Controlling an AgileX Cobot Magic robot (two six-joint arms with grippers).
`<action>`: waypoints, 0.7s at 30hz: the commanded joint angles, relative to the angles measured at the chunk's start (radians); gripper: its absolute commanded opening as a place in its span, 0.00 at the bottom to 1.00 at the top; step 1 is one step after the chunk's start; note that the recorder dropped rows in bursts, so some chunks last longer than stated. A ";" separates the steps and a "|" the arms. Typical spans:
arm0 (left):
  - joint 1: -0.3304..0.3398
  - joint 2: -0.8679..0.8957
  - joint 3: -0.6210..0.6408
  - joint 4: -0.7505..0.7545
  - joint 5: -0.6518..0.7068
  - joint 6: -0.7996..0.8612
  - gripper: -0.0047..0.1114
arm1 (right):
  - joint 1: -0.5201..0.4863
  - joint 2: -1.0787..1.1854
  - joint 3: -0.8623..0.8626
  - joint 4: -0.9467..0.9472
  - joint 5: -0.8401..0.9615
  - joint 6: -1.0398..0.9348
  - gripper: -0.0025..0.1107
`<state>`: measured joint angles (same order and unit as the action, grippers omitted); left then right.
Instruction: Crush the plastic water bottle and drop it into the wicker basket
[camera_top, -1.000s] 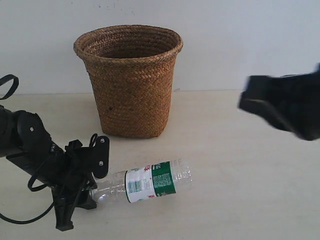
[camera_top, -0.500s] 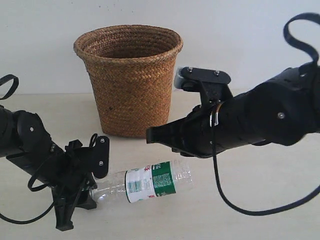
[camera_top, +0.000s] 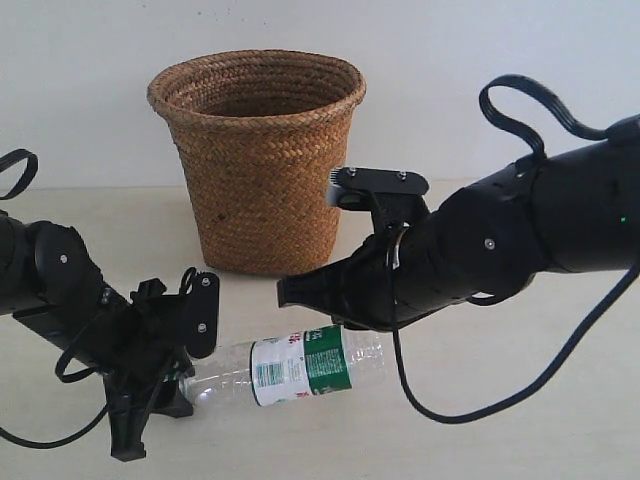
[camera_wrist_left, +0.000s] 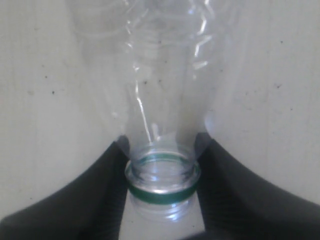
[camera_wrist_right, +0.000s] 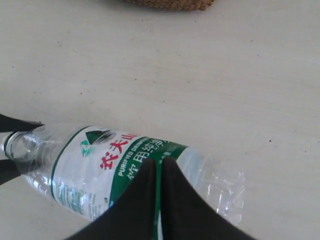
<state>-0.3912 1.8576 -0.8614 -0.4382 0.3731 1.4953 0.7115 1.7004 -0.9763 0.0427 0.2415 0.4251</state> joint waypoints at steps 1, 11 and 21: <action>-0.005 0.002 -0.001 0.008 -0.028 0.035 0.08 | 0.039 0.000 -0.005 0.008 0.009 -0.020 0.02; -0.005 0.002 -0.001 0.008 -0.015 0.038 0.08 | 0.053 0.032 -0.005 0.008 0.013 -0.012 0.02; -0.005 0.002 -0.001 0.008 -0.008 0.038 0.08 | 0.036 0.141 -0.005 0.003 0.015 -0.008 0.02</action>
<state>-0.3912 1.8538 -0.8657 -0.4337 0.3441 1.5296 0.7624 1.8122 -0.9804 0.0522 0.2450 0.4183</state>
